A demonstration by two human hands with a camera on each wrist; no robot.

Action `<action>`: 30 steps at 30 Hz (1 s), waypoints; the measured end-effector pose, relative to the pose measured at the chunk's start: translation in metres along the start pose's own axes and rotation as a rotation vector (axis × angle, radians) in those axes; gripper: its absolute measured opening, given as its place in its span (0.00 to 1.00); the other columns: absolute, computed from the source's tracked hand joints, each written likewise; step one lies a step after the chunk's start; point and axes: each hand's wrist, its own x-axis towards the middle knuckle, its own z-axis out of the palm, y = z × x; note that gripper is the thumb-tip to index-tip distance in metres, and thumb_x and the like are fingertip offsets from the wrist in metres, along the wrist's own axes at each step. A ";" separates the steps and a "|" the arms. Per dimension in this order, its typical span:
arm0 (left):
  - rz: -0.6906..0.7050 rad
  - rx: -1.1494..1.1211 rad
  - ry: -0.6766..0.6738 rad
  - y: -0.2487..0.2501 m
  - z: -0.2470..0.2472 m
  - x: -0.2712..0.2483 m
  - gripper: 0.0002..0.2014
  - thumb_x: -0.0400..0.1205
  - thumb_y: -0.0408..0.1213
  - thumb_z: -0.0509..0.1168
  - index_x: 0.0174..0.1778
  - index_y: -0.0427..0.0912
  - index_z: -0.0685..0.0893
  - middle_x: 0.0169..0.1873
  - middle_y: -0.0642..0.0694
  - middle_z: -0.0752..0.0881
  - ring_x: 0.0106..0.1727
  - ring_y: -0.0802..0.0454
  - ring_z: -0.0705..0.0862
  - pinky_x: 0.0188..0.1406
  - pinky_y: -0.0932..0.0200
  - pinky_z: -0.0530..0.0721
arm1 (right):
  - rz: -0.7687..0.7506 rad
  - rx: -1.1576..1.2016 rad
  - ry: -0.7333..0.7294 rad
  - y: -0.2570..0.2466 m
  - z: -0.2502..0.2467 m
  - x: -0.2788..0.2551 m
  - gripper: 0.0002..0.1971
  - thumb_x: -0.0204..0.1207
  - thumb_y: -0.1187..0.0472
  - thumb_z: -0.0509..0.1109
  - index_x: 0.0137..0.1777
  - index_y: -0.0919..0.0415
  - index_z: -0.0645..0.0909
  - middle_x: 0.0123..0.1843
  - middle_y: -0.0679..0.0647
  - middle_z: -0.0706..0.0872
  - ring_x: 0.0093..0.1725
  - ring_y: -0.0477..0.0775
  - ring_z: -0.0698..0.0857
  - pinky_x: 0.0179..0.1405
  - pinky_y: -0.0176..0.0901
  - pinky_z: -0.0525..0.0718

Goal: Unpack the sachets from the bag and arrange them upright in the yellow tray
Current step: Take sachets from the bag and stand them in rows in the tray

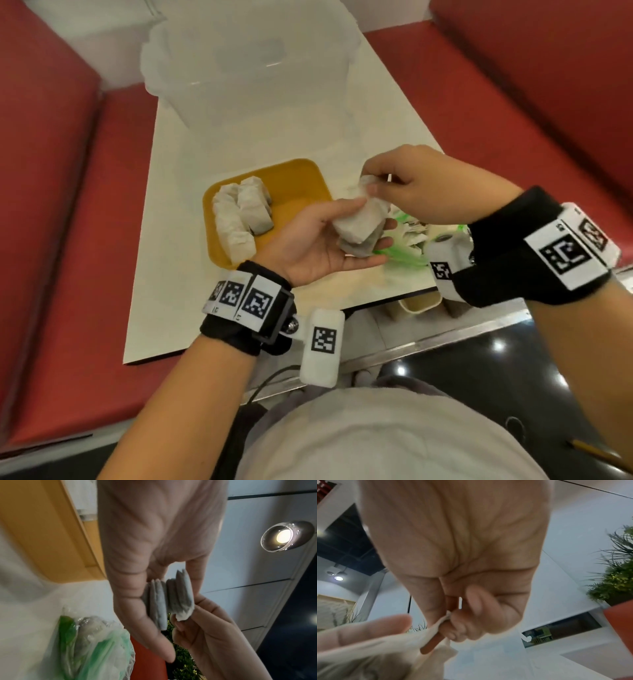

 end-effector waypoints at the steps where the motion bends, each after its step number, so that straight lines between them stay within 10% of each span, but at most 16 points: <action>1: 0.013 0.012 0.003 0.002 -0.003 -0.002 0.19 0.80 0.37 0.61 0.66 0.35 0.78 0.59 0.36 0.86 0.61 0.39 0.84 0.51 0.50 0.89 | -0.011 -0.005 0.032 -0.004 0.002 0.004 0.08 0.82 0.62 0.62 0.48 0.59 0.83 0.39 0.50 0.84 0.36 0.42 0.79 0.33 0.28 0.71; 13: 0.238 0.053 0.116 0.003 -0.026 -0.020 0.12 0.83 0.28 0.62 0.63 0.37 0.81 0.56 0.39 0.87 0.51 0.48 0.89 0.42 0.58 0.90 | 0.135 0.623 0.330 -0.020 0.035 0.011 0.10 0.65 0.73 0.80 0.42 0.68 0.82 0.33 0.62 0.81 0.30 0.52 0.83 0.33 0.46 0.89; 30: 0.321 0.015 0.300 -0.003 -0.042 -0.037 0.10 0.82 0.33 0.66 0.58 0.36 0.83 0.47 0.39 0.88 0.47 0.48 0.89 0.30 0.64 0.87 | 0.076 0.343 0.511 -0.008 0.008 0.014 0.06 0.73 0.71 0.70 0.44 0.60 0.85 0.34 0.55 0.85 0.29 0.48 0.85 0.30 0.39 0.85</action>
